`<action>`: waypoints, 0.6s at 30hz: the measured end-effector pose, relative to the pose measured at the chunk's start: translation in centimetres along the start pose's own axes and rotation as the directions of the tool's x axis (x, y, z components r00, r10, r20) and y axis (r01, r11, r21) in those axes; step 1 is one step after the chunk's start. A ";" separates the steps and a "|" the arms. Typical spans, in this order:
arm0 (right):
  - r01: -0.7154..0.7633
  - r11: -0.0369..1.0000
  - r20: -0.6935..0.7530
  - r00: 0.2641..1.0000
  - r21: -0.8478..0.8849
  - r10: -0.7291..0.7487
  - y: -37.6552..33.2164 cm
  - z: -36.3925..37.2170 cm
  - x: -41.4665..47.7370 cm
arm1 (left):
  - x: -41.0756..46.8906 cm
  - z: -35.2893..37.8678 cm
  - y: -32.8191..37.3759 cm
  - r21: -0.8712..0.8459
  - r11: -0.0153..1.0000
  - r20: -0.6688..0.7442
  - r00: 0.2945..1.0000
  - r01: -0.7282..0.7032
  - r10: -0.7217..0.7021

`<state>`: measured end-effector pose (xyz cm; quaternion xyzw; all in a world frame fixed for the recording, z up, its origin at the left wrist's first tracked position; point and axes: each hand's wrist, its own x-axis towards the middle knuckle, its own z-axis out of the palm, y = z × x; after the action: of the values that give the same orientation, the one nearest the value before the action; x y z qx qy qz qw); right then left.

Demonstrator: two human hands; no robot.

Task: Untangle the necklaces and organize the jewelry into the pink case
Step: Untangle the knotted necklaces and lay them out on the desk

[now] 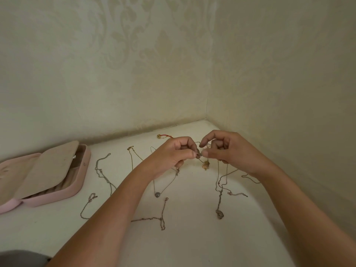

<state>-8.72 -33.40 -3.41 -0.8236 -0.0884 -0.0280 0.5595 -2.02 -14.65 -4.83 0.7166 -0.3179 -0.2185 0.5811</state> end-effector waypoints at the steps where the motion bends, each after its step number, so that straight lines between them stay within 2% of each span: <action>1: 0.014 1.000 -0.013 1.000 -0.006 -0.015 0.0 0.0 0.0 | 0.0 0.0 0.1 -0.021 1.000 0.005 1.000 0.000 0.000; 9: 0.072 0.995 -0.089 0.993 -0.069 -0.078 -0.3 0.2 -0.1 | 0.0 -0.1 0.1 -0.095 0.995 0.007 1.000 0.020 -0.019; 14: 0.087 0.989 -0.103 0.990 -0.121 -0.100 -0.3 0.0 -0.3 | -0.3 0.0 0.4 -0.008 0.998 0.009 0.998 0.055 -0.055; 18: 0.105 0.984 -0.109 0.987 -0.141 -0.121 -0.2 0.1 -0.3 | -0.4 0.2 0.6 0.017 0.999 -0.031 0.999 0.027 -0.027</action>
<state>-9.02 -33.32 -3.31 -0.8502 -0.1001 -0.1139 0.5042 -2.62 -14.58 -4.30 0.7290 -0.3011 -0.2126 0.5767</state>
